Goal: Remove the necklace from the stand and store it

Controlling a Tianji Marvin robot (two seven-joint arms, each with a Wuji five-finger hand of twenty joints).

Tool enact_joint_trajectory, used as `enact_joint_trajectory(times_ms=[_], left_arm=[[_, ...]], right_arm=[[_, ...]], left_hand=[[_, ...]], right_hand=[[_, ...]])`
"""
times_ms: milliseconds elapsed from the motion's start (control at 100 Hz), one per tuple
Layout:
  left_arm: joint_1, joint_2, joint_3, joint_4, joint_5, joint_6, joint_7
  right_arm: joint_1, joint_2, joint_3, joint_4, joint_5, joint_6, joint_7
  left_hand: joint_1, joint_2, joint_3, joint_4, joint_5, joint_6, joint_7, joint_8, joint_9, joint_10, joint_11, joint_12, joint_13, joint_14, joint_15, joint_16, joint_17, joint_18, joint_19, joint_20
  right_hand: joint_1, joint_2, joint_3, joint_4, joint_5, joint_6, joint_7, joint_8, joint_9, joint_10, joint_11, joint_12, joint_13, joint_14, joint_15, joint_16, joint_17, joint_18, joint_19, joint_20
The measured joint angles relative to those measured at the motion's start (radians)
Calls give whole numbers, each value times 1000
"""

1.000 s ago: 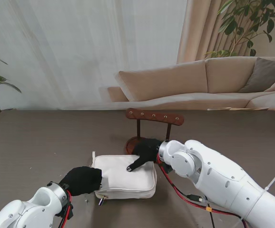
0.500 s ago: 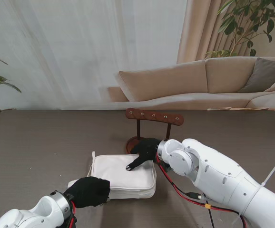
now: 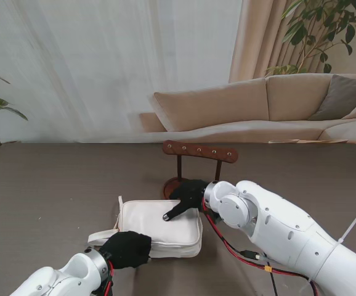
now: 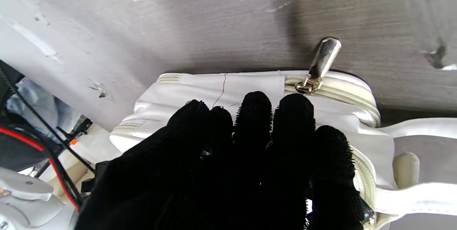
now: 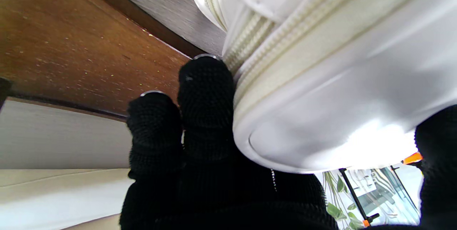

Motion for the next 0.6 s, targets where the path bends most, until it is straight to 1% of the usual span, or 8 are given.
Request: enact_joint_trajectory(times_ms=[60, 200, 280, 360, 460, 500, 550, 600], left_arm=[[-4, -2, 6, 10, 27, -2, 15], [-6, -12, 8, 24, 69, -3, 41], [-12, -16, 13, 46, 66, -3, 85], [-27, -21, 18, 73, 65, -4, 118], [-49, -25, 22, 97, 74, -9, 127], [-57, -26, 22, 105, 79, -9, 131], [-66, -26, 20, 114, 86, -10, 137], [-73, -27, 16, 122, 90, -10, 142]], right_arm=[[-2, 0, 2, -1, 1, -1, 5], [-2, 5, 7, -7, 12, -6, 27], [-2, 9, 10, -12, 24, -6, 44], [-5, 14, 18, -20, 38, -5, 62], [-20, 22, 38, -34, 54, -4, 79], [-28, 26, 47, -42, 60, -4, 87], [-37, 32, 57, -51, 67, -7, 96], [-46, 37, 66, -59, 74, -12, 106]], left_hand=[[0, 0, 0, 0, 0, -8, 0, 0, 0, -9, -15, -30, 1, 0, -31, -16, 4, -7, 0, -12], [-2, -1, -1, -1, 2, -26, 0, -1, 2, -29, -41, -104, 2, -1, -44, -36, 4, -32, 1, -34], [-13, -3, -1, -1, 21, -39, 0, -4, 11, -33, -44, -153, 2, -4, -57, -47, 4, -43, -10, -50], [-15, -4, -1, -2, 29, -46, -3, -9, 12, -37, -52, -201, -5, -4, -79, -59, -6, -56, -23, -65], [-24, -6, -1, -2, 42, -60, -9, -11, 12, -37, -60, -217, -25, -5, -103, -62, -22, -71, -70, -71], [-25, -6, -1, -3, 44, -62, -10, -12, 12, -37, -65, -218, -35, -5, -117, -62, -32, -75, -98, -74], [-29, -7, -1, -3, 48, -66, -10, -12, 10, -37, -69, -220, -49, -4, -124, -63, -36, -80, -130, -76], [-30, -15, -1, -3, 54, -70, -11, -13, 6, -37, -69, -229, -58, 1, -142, -63, -39, -80, -155, -77]], right_hand=[[1, 9, 0, 0, 1, 2, 1, -9, 0, 0, 0, 0, 0, 1, 3, 0, 0, 0, 0, 0], [18, 40, 0, 2, 20, 21, 1, -12, -1, 4, -15, 0, 0, 12, 3, 0, 0, 0, 0, 0], [28, 53, 1, 20, 21, 53, 1, -12, -1, 19, -18, 0, 0, 20, 5, -4, 0, 0, 0, 0], [52, 64, 1, 21, 30, 80, 1, -13, -1, 25, -18, -2, 0, 20, 8, -8, 0, 0, 0, 0], [79, 64, 2, 32, 30, 130, 1, -13, -1, 35, -18, -4, 0, 21, 12, -8, 0, 0, 0, 0], [82, 64, 4, 52, 30, 151, 1, -10, -1, 35, -18, -4, 0, 21, 15, -8, 0, 0, 0, 0], [91, 65, 5, 61, 30, 172, 1, -10, 0, 35, -18, -4, 0, 17, 18, -8, 0, 0, 0, 0], [103, 65, 6, 62, 30, 193, 1, 2, 3, 35, -15, -5, 0, 11, 20, -8, 0, 0, 0, 0]])
